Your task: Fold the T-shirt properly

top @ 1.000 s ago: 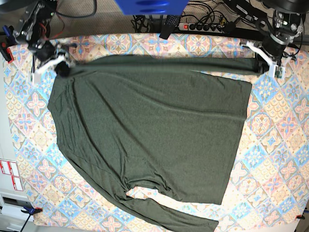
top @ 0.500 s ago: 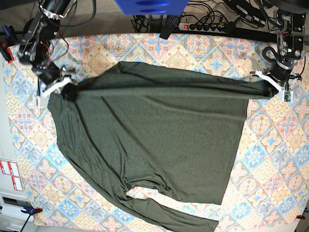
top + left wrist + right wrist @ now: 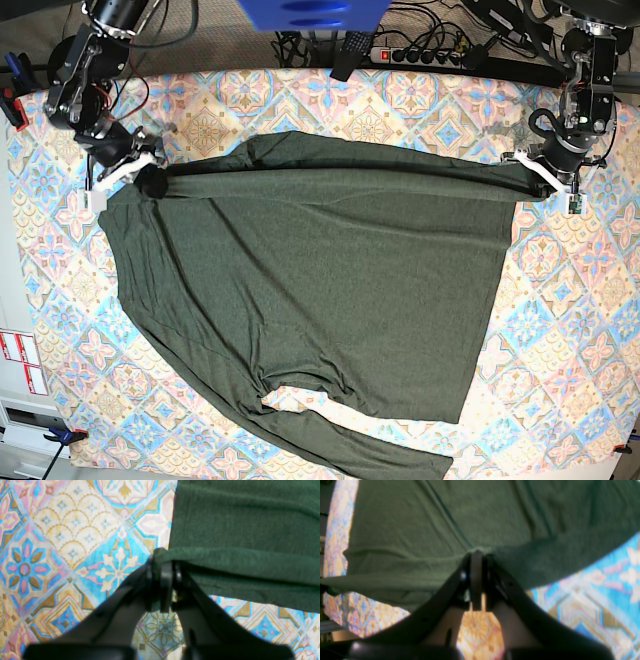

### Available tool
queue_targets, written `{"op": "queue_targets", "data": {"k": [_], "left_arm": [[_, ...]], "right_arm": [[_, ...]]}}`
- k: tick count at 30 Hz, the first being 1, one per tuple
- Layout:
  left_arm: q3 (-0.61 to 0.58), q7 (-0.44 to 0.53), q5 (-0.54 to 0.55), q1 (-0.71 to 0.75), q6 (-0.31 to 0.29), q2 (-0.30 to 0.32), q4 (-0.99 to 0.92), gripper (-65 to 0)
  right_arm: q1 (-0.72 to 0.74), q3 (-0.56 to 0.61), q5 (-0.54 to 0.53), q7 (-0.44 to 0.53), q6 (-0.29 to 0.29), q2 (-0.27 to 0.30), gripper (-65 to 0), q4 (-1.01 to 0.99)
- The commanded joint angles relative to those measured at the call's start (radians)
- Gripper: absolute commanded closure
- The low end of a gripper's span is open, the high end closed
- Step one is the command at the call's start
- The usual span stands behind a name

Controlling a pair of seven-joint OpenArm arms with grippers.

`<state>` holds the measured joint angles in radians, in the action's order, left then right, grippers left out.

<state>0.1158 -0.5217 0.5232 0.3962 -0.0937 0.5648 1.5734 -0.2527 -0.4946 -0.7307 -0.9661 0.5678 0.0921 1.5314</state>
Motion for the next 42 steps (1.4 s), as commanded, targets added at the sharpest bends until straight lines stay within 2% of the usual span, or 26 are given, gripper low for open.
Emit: {"op": "queue_targets", "data": {"k": [1,6,10,13,24,34,42], "left_arm": [[0.009,0.022,-0.005,-0.004,0.005,0.024,0.014,-9.2],[0.014,-0.048,-0.004,-0.004,0.005,0.030,0.014,-24.6],[0.014,-0.084,-0.002,0.000,0.005,0.028,0.017,-32.6],[0.014,-0.084,-0.001,0.022,0.005,0.024,0.017,-35.6],[0.009,-0.085,0.001,0.048,0.005,-0.024,0.015,-36.3],[0.008,-0.085,-0.007,0.011,0.005,-0.101,0.000,-36.3],[0.008,-0.085,-0.018,0.005,0.005,-0.114,-0.023,-36.0]], "right_arm": [[0.005,-0.006,-0.017,0.017,0.007,0.013,-0.4,0.017],[-0.004,-0.006,-0.017,0.017,0.007,0.013,-0.4,0.017],[-0.017,-0.006,-0.017,0.017,0.007,0.013,-0.4,0.017],[-0.020,-0.006,-0.017,0.017,0.007,0.013,-0.4,0.021],[-0.032,-0.006,-0.017,0.017,0.007,0.013,-0.3,0.021],[-0.032,-0.005,-0.017,0.017,0.007,0.013,-0.3,0.021],[-0.032,-0.003,-0.017,0.017,0.007,0.013,-0.3,0.019]]}}
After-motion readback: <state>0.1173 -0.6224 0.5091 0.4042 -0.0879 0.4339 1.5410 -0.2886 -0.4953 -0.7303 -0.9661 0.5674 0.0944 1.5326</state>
